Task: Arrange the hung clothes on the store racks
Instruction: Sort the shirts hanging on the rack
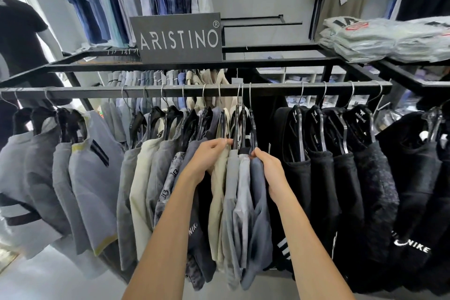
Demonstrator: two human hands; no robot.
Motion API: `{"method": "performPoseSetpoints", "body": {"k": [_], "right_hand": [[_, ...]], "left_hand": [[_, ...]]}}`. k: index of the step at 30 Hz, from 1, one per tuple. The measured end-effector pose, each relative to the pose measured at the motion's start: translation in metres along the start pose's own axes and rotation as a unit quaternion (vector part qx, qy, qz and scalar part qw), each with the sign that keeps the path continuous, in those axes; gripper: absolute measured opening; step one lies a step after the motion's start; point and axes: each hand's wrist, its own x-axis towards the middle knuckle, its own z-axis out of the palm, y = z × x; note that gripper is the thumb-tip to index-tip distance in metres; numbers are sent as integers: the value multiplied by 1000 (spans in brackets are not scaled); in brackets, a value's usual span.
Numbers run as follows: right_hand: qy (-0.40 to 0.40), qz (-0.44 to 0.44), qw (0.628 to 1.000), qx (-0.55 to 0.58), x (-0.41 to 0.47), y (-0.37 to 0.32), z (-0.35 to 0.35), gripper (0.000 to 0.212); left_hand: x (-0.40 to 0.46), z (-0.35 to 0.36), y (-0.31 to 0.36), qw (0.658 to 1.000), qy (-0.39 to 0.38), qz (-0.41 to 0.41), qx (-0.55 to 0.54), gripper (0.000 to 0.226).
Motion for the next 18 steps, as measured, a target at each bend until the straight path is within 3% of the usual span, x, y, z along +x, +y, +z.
{"method": "performPoseSetpoints", "body": {"k": [4, 12, 15, 18], "right_hand": [[5, 5, 1000, 4, 0, 0, -1, 22], [15, 16, 1000, 9, -1, 1, -1, 23], [17, -10, 999, -25, 1, 3, -1, 23], [68, -107, 985, -116, 2, 1, 5, 40]], "left_hand": [[2, 0, 8, 1000, -13, -1, 3, 30], [9, -3, 24, 986, -54, 17, 158, 32], [13, -12, 29, 977, 17, 76, 198, 27], [11, -30, 34, 943, 180, 192, 203, 28]]}}
